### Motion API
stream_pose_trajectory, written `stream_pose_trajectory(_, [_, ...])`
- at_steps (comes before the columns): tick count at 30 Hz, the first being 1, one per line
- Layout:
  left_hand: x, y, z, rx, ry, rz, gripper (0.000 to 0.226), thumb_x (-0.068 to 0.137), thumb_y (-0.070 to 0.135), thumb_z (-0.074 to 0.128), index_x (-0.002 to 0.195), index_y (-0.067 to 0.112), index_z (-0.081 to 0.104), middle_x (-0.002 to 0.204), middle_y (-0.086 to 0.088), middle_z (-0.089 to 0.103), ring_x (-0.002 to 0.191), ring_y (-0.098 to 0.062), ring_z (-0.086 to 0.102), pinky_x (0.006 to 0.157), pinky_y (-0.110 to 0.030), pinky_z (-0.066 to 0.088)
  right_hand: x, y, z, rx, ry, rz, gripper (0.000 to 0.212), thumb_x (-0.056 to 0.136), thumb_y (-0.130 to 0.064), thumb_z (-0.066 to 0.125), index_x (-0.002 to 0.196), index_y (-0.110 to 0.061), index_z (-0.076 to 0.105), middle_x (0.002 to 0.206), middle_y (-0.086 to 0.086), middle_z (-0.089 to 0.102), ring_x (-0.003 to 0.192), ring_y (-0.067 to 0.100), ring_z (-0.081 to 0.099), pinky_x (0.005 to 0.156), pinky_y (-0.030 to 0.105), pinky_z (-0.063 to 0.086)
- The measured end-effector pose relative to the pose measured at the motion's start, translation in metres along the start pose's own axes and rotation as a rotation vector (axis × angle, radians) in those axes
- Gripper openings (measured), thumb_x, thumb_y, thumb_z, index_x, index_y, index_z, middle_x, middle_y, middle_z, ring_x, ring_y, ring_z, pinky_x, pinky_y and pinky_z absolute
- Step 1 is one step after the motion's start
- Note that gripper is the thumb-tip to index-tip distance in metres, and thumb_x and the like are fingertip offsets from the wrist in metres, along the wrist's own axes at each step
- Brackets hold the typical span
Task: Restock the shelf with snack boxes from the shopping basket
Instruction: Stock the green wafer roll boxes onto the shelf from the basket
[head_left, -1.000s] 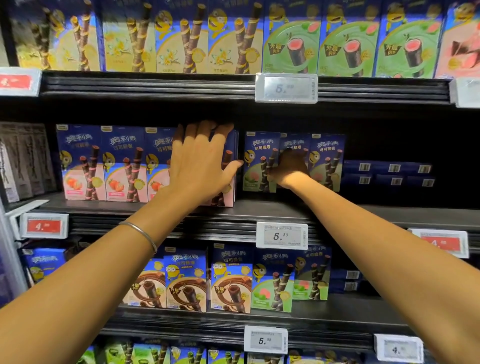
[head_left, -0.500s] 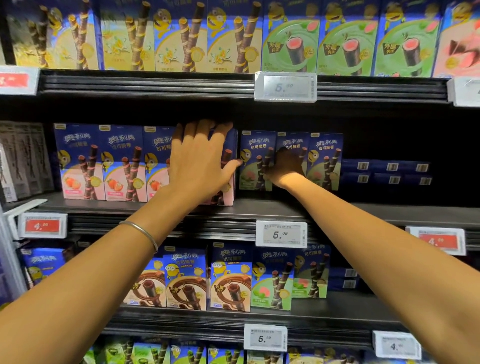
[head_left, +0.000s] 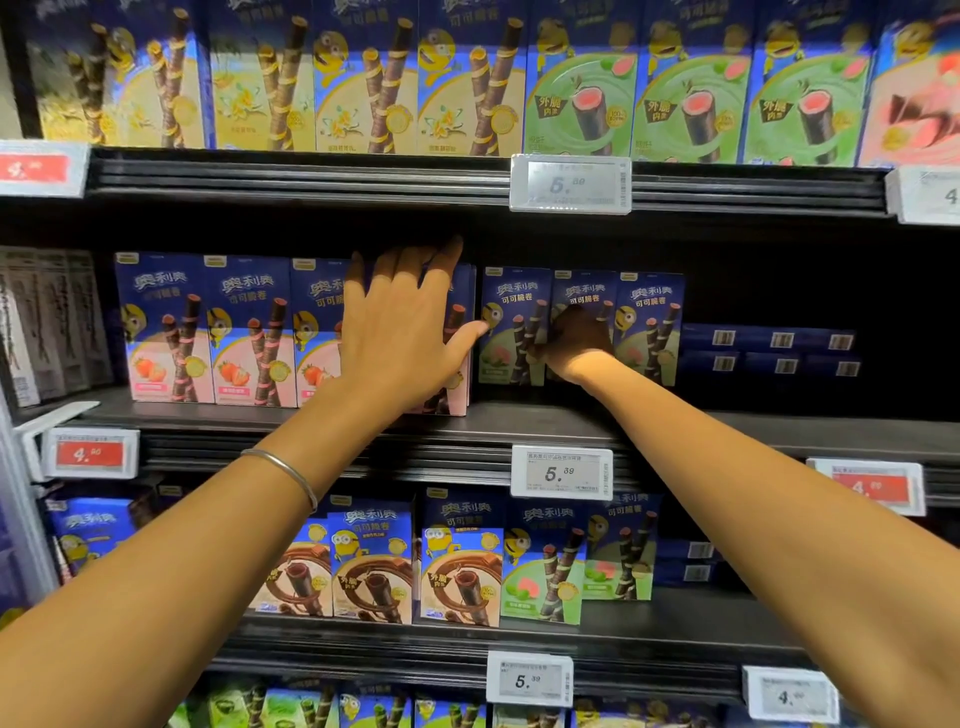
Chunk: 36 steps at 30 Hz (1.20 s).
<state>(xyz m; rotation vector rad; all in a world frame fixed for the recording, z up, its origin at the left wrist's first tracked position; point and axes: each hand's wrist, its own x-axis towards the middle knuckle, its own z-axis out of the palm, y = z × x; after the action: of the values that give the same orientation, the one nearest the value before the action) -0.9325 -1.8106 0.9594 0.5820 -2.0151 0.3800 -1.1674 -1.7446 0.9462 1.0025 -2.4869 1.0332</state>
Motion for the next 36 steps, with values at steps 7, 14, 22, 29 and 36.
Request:
stream_pose_trajectory(7, [-0.001,0.003,-0.003,-0.024,-0.055,-0.012,0.077,0.095,0.064,0.061,0.154,0.016,0.044,0.139,-0.018,0.059,0.128,-0.042,0.054,0.108,-0.059,0.041,0.0,0.005,-0.003,-0.131,-0.109,-0.032,0.053,0.091,-0.041,0.071,0.127,-0.003,0.061,0.134,0.02,0.06,0.126,0.038,0.055,0.101,0.038,0.046])
stream_pose_trajectory(14, [-0.008,0.005,-0.008,-0.027,-0.041,0.004,0.068,0.095,0.062,0.063,0.14,0.012,0.051,0.135,-0.017,0.056,0.124,-0.038,0.051,0.1,-0.052,0.042,-0.001,0.005,0.005,-0.143,-0.094,-0.022,0.047,0.094,-0.033,0.067,0.128,-0.001,0.06,0.133,0.022,0.06,0.125,0.039,0.054,0.103,0.038,0.042])
stream_pose_trajectory(22, [-0.013,0.004,-0.009,-0.008,-0.048,0.011,0.067,0.096,0.062,0.061,0.139,0.013,0.049,0.131,-0.016,0.055,0.121,-0.036,0.05,0.099,-0.049,0.041,-0.005,0.005,0.011,-0.161,-0.069,-0.03,0.05,0.092,-0.025,0.069,0.136,-0.004,0.055,0.138,0.022,0.057,0.133,0.04,0.05,0.11,0.042,0.039])
stream_pose_trajectory(29, [-0.014,0.004,-0.008,0.001,-0.045,0.009,0.065,0.096,0.062,0.061,0.137,0.013,0.048,0.129,-0.017,0.055,0.12,-0.037,0.049,0.1,-0.05,0.04,-0.003,0.003,0.013,-0.15,-0.06,-0.05,0.046,0.092,-0.024,0.068,0.132,-0.005,0.057,0.134,0.023,0.059,0.125,0.042,0.055,0.101,0.043,0.047])
stream_pose_trajectory(36, [-0.014,0.003,-0.005,0.009,-0.019,-0.002,0.069,0.094,0.062,0.063,0.138,0.012,0.047,0.132,-0.019,0.052,0.121,-0.039,0.048,0.105,-0.055,0.041,-0.001,0.008,0.012,-0.158,-0.091,-0.063,0.039,0.094,-0.019,0.063,0.13,-0.005,0.061,0.132,0.023,0.06,0.123,0.04,0.056,0.098,0.04,0.048])
